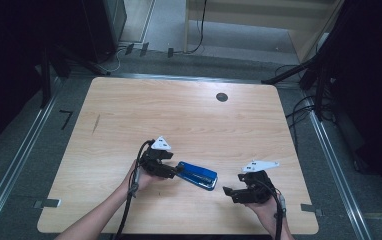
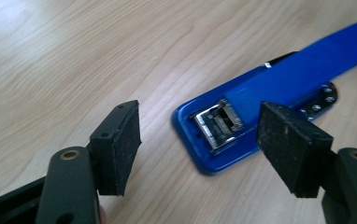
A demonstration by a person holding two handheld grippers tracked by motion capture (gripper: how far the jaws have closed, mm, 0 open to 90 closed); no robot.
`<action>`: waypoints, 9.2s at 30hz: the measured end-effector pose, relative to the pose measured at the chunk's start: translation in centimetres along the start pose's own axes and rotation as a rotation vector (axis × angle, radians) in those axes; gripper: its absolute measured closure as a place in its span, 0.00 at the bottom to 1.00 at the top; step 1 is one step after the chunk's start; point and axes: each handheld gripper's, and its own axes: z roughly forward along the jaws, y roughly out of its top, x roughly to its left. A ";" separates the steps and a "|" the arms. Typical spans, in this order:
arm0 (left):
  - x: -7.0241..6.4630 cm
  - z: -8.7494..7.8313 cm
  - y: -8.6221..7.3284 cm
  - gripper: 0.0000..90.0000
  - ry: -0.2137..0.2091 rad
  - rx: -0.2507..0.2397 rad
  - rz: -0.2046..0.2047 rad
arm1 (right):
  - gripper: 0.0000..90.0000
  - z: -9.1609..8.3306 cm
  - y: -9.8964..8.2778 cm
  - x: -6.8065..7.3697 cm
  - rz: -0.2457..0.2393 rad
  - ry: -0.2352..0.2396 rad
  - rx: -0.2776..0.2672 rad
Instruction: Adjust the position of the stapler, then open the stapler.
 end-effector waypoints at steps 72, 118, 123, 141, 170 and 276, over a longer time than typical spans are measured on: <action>-5.6 2.0 -0.3 0.63 -0.101 0.101 0.190 | 0.71 3.8 1.6 0.7 -0.078 0.063 0.069; -7.4 2.8 0.5 0.25 -0.085 0.085 0.222 | 0.19 0.1 -0.3 -1.7 0.023 0.011 0.053; -7.5 2.5 1.3 0.15 -0.085 0.063 0.219 | 0.13 -0.5 -0.5 -2.1 0.020 0.005 0.071; -8.9 3.5 2.7 0.13 -0.073 0.095 0.253 | 0.01 -0.6 -0.5 -2.3 0.026 0.003 0.116; -11.2 6.8 4.8 0.65 -0.092 0.119 0.387 | 0.02 0.2 -0.9 -2.8 0.019 -0.012 0.163; -8.3 -4.3 3.0 0.74 -0.123 -0.028 0.474 | 0.95 3.4 1.5 1.7 -0.084 -0.005 0.039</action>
